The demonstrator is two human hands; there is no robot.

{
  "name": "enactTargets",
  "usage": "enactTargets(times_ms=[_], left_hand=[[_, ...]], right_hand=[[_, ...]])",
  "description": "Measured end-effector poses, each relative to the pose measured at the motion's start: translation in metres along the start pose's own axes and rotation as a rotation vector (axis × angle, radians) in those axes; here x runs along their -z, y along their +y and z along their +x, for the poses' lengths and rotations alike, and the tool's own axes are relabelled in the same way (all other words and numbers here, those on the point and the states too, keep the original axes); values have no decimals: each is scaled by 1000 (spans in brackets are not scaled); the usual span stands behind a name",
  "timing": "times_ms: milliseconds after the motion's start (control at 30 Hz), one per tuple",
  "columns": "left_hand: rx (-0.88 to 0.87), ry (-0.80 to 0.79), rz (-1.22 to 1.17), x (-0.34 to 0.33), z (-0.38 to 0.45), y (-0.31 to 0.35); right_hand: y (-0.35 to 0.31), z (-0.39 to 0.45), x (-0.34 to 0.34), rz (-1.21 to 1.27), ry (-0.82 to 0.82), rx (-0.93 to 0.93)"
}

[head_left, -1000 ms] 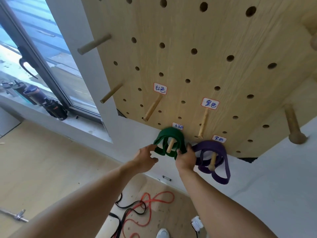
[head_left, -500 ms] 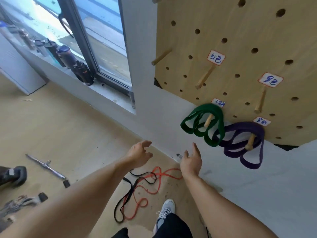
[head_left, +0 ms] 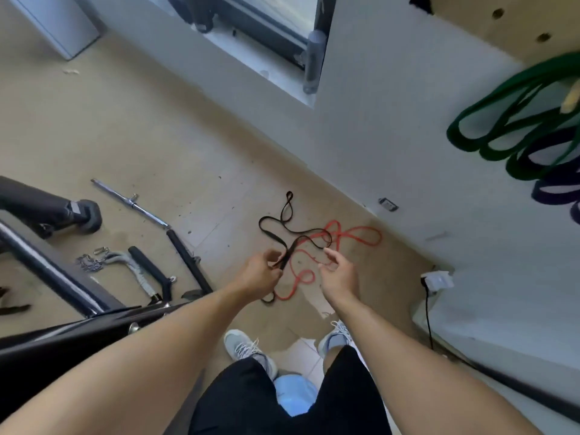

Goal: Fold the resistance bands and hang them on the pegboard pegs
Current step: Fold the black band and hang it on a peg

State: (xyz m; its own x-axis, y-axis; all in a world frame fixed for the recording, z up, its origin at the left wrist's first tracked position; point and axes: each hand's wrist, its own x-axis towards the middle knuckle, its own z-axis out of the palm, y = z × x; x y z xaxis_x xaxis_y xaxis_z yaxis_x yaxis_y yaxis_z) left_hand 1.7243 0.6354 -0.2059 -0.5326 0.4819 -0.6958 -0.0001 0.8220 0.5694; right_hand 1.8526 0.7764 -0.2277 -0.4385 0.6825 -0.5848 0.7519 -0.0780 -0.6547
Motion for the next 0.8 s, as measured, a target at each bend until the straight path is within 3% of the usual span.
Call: enactTargets(times_ms=[167, 467, 700, 800], left_hand=[[77, 42, -104, -37, 42, -53], [177, 93, -195, -133, 165, -204], [24, 83, -61, -159, 259, -261], [-45, -5, 194, -161, 285, -270]], right_hand=[[58, 34, -52, -102, -116, -18], [204, 191, -188, -372, -347, 60], [296, 311, -293, -678, -419, 258], [326, 354, -326, -840, -475, 390]])
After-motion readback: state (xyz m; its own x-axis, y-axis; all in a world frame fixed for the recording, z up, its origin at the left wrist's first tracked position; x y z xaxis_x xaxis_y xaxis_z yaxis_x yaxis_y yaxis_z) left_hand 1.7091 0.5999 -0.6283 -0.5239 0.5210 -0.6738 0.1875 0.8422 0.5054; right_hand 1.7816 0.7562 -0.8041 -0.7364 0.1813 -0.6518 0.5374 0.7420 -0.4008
